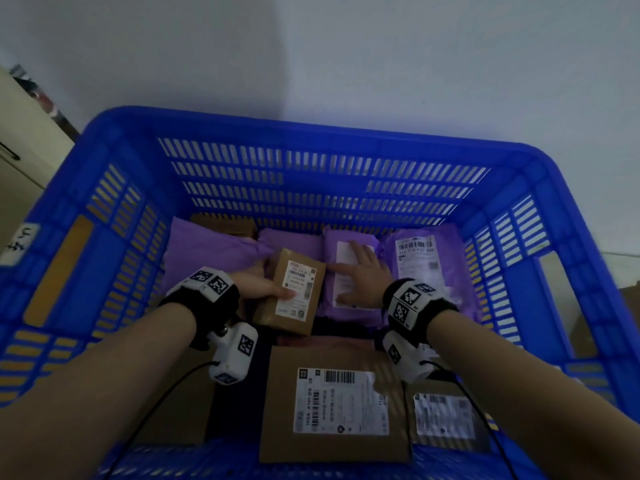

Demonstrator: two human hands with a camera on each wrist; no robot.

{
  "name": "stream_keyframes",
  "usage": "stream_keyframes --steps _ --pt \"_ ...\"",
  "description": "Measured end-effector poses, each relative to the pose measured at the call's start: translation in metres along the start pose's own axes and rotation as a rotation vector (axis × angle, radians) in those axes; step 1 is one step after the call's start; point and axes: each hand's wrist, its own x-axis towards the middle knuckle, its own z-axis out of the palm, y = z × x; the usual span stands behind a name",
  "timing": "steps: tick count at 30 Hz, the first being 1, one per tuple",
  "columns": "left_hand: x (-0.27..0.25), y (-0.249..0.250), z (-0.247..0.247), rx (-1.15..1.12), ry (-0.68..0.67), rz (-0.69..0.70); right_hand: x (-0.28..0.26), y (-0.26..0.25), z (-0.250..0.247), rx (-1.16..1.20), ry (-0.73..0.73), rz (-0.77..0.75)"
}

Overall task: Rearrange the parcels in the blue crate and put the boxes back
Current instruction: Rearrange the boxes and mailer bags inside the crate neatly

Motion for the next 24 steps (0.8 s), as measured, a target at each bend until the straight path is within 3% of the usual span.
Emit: stream_keyframes --steps 4,9,12,17,24 --pt "0.032 -0.01 -0.002 0.122 -0.034 -0.111 0.004 0.009 0.008 -0.085 -0.016 -0.046" --pt "0.025 0.014 0.006 0.284 -0.036 -0.161 0.006 0.015 0.002 -0.001 -0.015 -0.044" --pt "0.022 0.014 0.017 0.122 -0.077 -0.188 0.008 0.02 -0.001 0.102 -0.006 -0.036" --pt "0.026 0.004 0.027 -0.168 0.017 -0.221 0.013 0.022 -0.001 0.154 -0.025 -0.024" --pt "0.032 -0.002 0.029 0.005 0.148 0.001 0.013 0.018 0.001 0.092 -0.029 -0.011"
